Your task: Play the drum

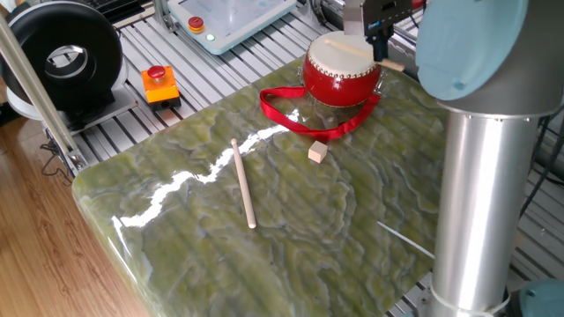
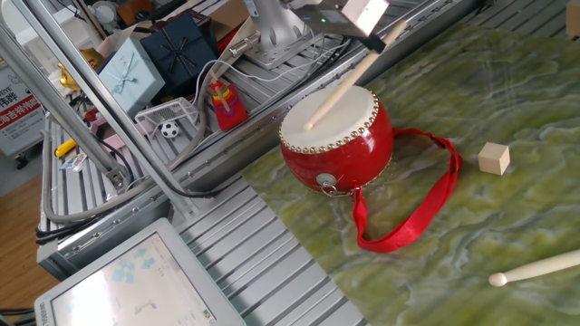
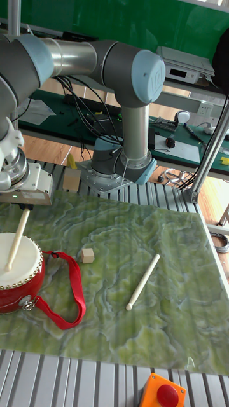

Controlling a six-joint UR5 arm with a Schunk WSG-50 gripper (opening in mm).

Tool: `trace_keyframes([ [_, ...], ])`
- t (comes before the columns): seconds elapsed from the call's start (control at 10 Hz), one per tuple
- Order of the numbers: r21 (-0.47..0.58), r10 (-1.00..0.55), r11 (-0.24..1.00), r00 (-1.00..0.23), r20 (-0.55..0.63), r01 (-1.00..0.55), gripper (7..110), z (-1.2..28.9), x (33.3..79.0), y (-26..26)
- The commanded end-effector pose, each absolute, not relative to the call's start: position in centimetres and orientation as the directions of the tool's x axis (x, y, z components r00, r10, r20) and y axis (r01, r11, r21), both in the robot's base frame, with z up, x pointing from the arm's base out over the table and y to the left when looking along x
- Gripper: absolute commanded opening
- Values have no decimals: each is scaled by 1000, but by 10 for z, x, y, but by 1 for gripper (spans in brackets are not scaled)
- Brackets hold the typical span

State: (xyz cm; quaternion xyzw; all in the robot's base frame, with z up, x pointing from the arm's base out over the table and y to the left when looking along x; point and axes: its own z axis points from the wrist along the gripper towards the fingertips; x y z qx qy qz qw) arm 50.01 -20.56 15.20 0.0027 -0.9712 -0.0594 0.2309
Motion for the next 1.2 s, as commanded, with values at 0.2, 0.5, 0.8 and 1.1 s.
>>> trace_keyframes([
  [0.2, -49, -30, 997, -918, 396, -54, 7, 160, 511, -249],
  [0.5, -47, -27, 998, -968, 250, -40, 7, 145, 545, -248],
  [0.8, 0, -44, 999, -984, 175, -45, 7, 133, 559, -241],
  [1.1, 189, -79, 982, -915, 396, -3, 7, 158, 502, -198],
])
